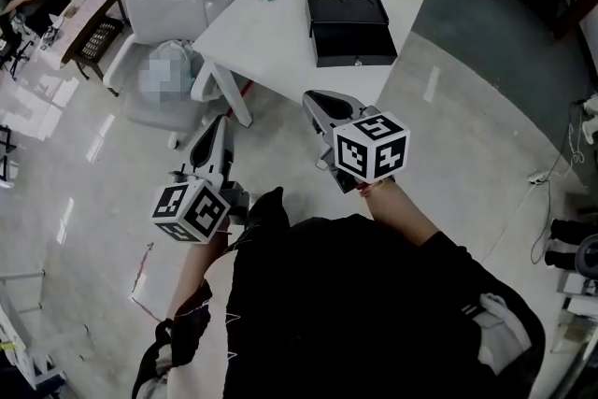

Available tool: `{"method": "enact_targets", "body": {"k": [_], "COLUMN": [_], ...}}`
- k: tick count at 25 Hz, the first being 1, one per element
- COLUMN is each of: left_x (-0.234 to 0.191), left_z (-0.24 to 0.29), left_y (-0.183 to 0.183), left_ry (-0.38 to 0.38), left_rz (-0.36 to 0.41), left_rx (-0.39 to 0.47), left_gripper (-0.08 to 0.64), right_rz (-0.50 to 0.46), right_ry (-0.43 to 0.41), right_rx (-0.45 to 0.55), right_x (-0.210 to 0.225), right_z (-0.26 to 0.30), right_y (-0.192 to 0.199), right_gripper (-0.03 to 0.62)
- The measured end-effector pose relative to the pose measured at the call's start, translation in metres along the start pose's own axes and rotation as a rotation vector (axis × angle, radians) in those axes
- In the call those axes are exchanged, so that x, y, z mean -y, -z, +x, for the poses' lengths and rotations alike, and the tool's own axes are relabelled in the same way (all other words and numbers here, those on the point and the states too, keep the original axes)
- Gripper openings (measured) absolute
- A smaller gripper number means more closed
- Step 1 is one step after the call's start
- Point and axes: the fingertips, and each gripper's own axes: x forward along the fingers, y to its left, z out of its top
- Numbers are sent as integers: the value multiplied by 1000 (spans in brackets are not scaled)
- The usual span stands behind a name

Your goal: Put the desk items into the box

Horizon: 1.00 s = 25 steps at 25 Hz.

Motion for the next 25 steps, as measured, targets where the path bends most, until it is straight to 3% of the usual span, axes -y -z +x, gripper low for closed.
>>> {"method": "enact_targets", "body": {"k": [7,14,25], "left_x": [-21,-69,-151], "left_z": [40,93,180], "left_y": [4,-23,-114], "left_ry": [52,95,190], "left_rz": [-10,-12,44], "left_rx": [-45,-71,-66], "left_gripper": [11,11,11], "right_rz": [31,52,78], "right_ry": [60,120,202], "right_rx": [-14,-4,69], "right_x": [27,50,68], "right_z": [27,85,191], "right_y": [2,-22,-94], "right_gripper": [5,5,5]}}
